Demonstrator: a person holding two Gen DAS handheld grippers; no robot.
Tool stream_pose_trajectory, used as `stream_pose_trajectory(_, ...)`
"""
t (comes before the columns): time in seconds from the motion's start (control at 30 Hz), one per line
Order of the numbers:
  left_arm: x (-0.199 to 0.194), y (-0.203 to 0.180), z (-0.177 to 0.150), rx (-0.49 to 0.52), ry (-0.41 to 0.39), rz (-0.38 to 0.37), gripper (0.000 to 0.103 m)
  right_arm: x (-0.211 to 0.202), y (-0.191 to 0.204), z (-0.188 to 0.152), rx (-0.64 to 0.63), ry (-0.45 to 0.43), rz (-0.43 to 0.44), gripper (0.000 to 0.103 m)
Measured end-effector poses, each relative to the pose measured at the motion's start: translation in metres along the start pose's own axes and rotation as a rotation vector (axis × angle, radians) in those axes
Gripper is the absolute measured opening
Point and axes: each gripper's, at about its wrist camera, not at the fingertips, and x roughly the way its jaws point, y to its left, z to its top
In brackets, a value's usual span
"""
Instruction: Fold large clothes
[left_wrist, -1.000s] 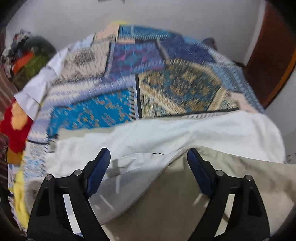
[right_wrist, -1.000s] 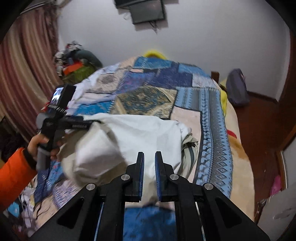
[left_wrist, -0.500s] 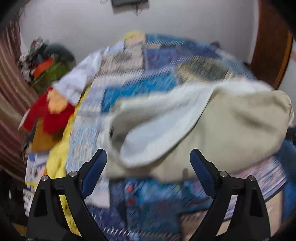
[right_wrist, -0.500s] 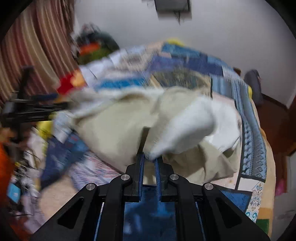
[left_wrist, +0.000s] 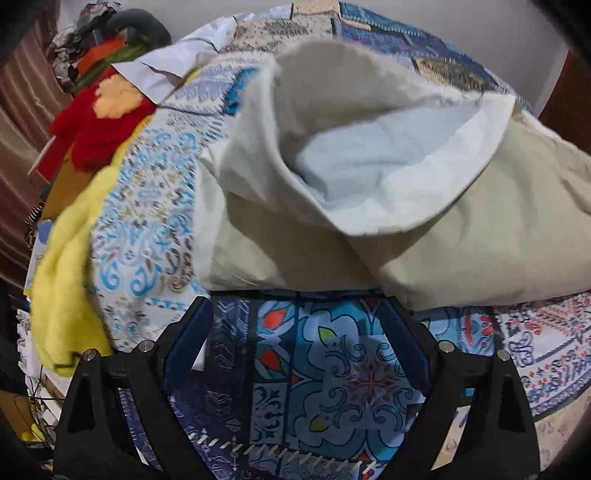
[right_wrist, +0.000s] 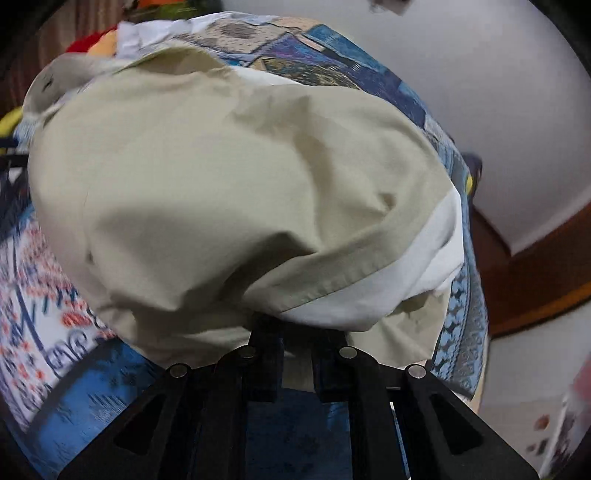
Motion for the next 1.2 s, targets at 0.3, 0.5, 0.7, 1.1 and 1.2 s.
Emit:
stream_pose_trajectory(0.3,0.029,-0.003,-0.009,0.022,0.083,0.042,0.091,-0.001,-0.042,-0.023,0.099,0.042,0.089,0.007)
stream_pose_trajectory(0.5,-0.01,0.007,-0.023,0.039,0.008,0.031,0.091,-0.032,-0.08,-0.052,0.232,0.125,0.322,0.008)
stream_pose_trajectory(0.7,-0.026,0.012,-0.025,-0.01,-0.025,0.012,0.091,-0.016,-0.076,-0.082,0.237,0.122,0.24,0.008)
stream_pose_trajectory(1.1,-0.023,0.004,0.022,0.09,-0.14,0.106,0.091,-0.065,-0.082,-0.057,0.36,-0.004,0.236,0.008)
stream_pose_trajectory(1.2,-0.018,0.007,0.04,0.089,-0.177,0.098,0.091,-0.086,-0.095,-0.04,0.441,-0.101,0.301,0.008)
